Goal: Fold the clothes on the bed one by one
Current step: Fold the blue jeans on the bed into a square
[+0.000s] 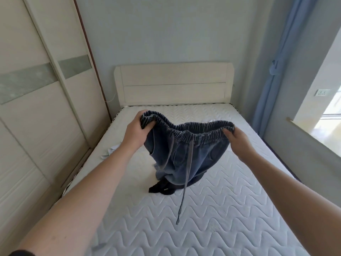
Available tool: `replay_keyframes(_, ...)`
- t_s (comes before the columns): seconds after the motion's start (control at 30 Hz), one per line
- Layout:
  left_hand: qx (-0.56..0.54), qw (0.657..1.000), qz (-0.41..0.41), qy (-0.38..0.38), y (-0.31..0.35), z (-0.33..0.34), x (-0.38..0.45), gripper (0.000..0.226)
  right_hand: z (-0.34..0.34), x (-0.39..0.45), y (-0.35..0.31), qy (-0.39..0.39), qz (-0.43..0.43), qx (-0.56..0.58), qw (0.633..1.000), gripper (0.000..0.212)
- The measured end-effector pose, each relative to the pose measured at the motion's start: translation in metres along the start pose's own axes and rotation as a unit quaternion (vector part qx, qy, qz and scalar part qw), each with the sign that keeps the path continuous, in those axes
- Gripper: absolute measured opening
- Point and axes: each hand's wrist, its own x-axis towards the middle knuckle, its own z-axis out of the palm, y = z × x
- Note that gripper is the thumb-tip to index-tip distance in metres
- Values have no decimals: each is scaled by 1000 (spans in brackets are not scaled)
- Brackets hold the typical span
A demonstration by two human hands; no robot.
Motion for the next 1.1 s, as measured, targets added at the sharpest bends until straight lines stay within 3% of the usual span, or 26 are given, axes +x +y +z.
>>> replay_keyframes(0.1, 3, 1000, 19, 16, 19, -17, 20, 31, -10, 12, -31, 45, 2, 65, 997, 20)
replay_keyframes(0.33, -1, 991, 118, 57, 99, -65, 83, 32, -60, 55, -122, 127, -82, 105, 983, 28)
replay_keyframes(0.5, -8, 982, 173, 77, 152, -96, 114, 29, -107, 71, -176, 105, -162, 75, 978, 18)
replay_keyframes(0.63, 2, 975, 203, 94, 177, -109, 128, 29, -134, 74, -196, 56, -189, 19, 980, 51)
replay_keyframes(0.7, 5, 973, 207, 99, 183, -112, 133, 29, -141, 76, -205, 68, -202, -6, 977, 56)
replay_keyframes(0.9, 34, 970, 213, 112, 184, -110, 139, 31, -150, 85, -216, 109, -233, -83, 963, 32)
replay_keyframes(1.1, 75, 978, 184, 58, 155, -103, 133, 25, -152, 86, -202, 87, -211, -73, 971, 21)
